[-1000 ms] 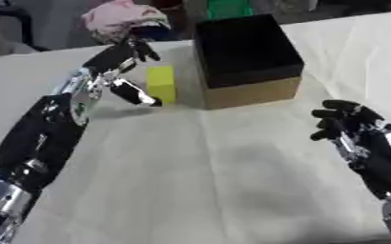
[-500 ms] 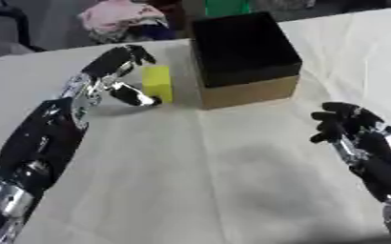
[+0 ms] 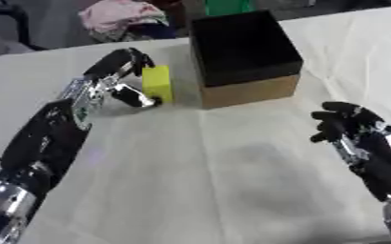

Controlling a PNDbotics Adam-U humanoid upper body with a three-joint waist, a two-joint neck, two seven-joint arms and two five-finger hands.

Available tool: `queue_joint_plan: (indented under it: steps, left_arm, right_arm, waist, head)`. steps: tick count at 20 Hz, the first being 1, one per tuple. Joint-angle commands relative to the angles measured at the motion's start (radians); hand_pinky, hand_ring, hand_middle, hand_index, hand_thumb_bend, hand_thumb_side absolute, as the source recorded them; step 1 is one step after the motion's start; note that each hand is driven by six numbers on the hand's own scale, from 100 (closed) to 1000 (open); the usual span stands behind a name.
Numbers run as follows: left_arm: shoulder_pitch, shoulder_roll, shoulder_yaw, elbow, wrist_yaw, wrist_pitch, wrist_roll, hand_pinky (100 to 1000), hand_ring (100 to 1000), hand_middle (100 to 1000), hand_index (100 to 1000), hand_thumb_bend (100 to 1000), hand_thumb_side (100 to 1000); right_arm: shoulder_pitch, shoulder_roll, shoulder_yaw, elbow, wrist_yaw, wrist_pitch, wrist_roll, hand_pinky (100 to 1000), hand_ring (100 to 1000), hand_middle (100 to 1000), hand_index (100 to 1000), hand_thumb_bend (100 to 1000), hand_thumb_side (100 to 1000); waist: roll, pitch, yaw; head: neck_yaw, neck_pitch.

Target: Pick up objects on the table and place them in the box.

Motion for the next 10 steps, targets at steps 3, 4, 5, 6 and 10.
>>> queue_joint_plan:
  steps: [3,4,5,6,10]
  left_arm:
    - [-0.021,0.031,-0.01,-0.074,0.12,0.007,-0.009,727,513,393,563,436,249]
    - [-0.023,0.034,-0.014,-0.093,0.148,0.009,-0.018,728,513,393,563,426,247]
    - [-0.024,0.037,-0.018,-0.112,0.175,0.013,-0.027,730,513,393,563,419,241]
    - [-0.027,0.039,-0.02,-0.132,0.203,0.018,-0.034,731,513,392,563,416,243]
    - [-0.047,0.045,-0.03,-0.196,0.299,0.037,-0.059,735,516,395,566,406,227]
  right_arm:
    - [-0.007,-0.017,-0.003,-0.02,0.003,-0.002,-0.001,600,830,521,783,232,383]
    - [-0.007,-0.017,-0.003,-0.02,0.003,-0.002,-0.001,600,830,521,783,232,382]
    - [-0.006,-0.017,-0.003,-0.019,0.003,-0.001,-0.001,599,830,521,783,232,382]
    - [-0.006,-0.017,-0.003,-0.019,0.003,-0.001,-0.001,599,830,521,783,232,381]
    - [-0.005,-0.017,-0.001,-0.02,0.001,-0.001,0.001,599,830,521,783,233,380]
  waist:
    - [-0.006,-0.021,0.001]
    - [-0.006,-0.023,0.002]
    - [-0.006,-0.024,0.003]
    - [-0.006,-0.026,0.003]
    - [-0.005,-0.031,-0.005]
  head:
    - [-0.005,-0.013]
    - [-0.005,-0.013]
    - [-0.006,-0.013]
    - [-0.006,-0.014]
    - [-0.005,-0.016]
